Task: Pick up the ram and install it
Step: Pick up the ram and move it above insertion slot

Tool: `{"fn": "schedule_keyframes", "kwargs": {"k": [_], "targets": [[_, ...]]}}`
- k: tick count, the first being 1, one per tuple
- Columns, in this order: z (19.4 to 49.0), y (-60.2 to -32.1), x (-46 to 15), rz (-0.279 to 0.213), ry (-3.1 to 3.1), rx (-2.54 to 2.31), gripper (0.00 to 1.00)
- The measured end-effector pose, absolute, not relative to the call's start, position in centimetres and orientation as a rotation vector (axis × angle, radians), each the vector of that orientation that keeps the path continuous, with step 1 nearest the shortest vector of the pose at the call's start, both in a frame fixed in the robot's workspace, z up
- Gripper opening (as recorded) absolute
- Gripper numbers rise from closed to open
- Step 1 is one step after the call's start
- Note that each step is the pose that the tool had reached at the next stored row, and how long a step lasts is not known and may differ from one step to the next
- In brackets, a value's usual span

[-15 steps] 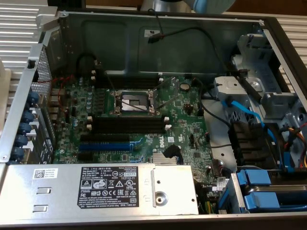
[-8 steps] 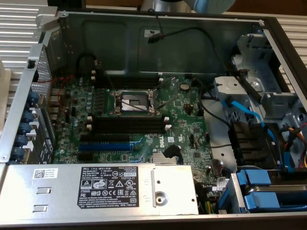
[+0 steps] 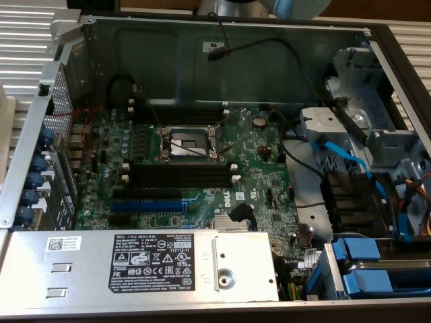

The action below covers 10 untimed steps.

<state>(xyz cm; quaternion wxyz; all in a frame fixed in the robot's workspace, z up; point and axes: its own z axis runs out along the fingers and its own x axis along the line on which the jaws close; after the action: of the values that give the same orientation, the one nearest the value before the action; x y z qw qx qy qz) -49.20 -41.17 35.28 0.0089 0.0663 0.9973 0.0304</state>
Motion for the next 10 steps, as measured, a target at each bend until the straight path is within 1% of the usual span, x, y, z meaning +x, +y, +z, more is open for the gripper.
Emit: {"fn": "schedule_keyframes", "kwargs": {"k": [10], "targets": [[33.6,-42.2,-49.0,0.108,3.116,0.226,0.35]]}}
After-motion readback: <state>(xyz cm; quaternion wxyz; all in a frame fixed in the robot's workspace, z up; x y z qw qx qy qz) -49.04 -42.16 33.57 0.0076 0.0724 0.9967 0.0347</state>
